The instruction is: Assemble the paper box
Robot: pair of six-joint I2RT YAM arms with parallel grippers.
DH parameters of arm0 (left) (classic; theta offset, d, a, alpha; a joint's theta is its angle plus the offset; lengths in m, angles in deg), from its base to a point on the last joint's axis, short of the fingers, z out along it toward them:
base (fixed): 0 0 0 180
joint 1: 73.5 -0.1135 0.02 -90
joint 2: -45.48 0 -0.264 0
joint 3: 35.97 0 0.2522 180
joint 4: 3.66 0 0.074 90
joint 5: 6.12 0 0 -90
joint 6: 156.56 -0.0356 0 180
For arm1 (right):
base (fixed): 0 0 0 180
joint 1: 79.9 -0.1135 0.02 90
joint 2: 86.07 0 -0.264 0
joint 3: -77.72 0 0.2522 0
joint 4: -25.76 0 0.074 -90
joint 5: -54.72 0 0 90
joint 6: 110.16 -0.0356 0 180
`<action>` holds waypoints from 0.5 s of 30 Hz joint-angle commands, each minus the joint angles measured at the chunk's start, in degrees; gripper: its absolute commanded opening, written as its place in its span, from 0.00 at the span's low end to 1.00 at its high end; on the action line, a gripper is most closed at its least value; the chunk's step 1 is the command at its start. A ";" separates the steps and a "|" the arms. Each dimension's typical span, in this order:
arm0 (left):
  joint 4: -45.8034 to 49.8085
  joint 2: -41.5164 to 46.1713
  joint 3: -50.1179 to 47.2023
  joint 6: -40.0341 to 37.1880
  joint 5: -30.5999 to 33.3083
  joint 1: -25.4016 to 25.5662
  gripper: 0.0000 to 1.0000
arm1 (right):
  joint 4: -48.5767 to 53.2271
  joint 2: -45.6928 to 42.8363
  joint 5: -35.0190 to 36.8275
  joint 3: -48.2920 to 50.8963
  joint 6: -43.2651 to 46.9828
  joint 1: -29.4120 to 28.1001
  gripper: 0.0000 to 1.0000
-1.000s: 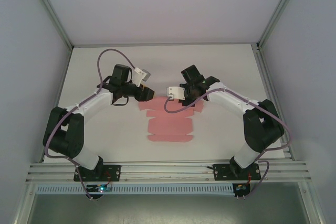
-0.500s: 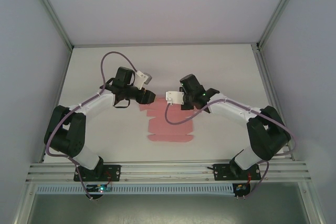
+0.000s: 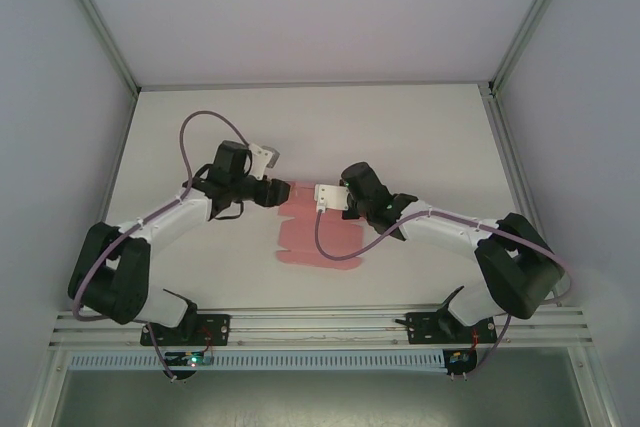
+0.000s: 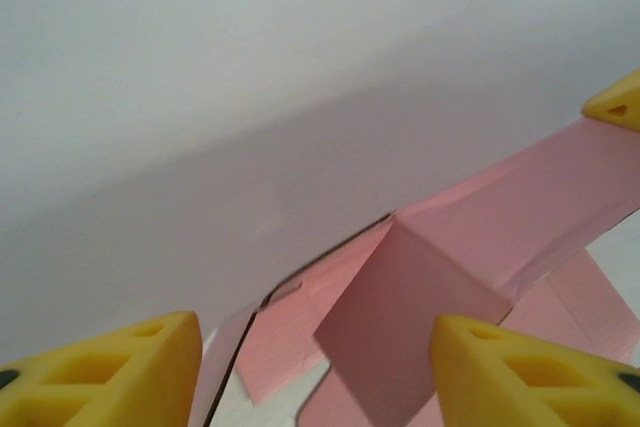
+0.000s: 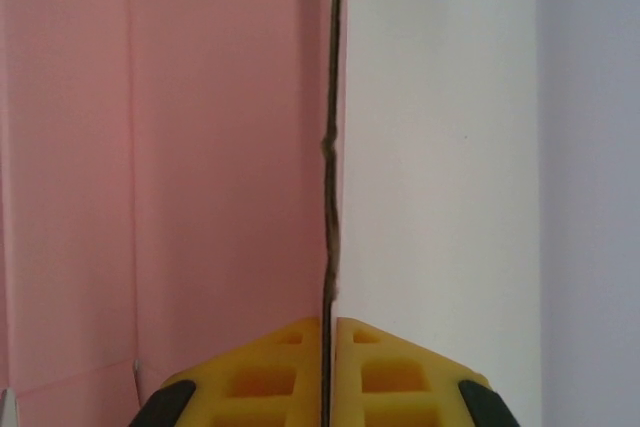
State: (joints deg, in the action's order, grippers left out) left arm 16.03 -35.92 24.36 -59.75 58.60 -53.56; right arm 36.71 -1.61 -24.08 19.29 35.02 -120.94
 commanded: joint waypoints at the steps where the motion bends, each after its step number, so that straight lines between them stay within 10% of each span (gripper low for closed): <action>1: -1.05 1.63 -2.17 2.05 3.47 0.70 0.68 | 2.69 0.61 0.44 0.93 -1.87 0.09 0.00; 9: -5.39 -4.43 1.17 2.67 -2.37 2.27 0.88 | 2.36 1.40 -0.92 0.22 -3.06 -0.48 0.00; 15: -7.97 -7.12 5.03 6.82 7.19 8.35 1.00 | 0.70 2.10 1.92 1.30 -3.34 -2.82 0.00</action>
State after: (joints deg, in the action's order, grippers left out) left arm 13.15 -41.58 26.63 -56.10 62.75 -48.70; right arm 36.64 -1.41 -22.00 19.29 33.46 -121.68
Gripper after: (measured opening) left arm 0.990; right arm 0.061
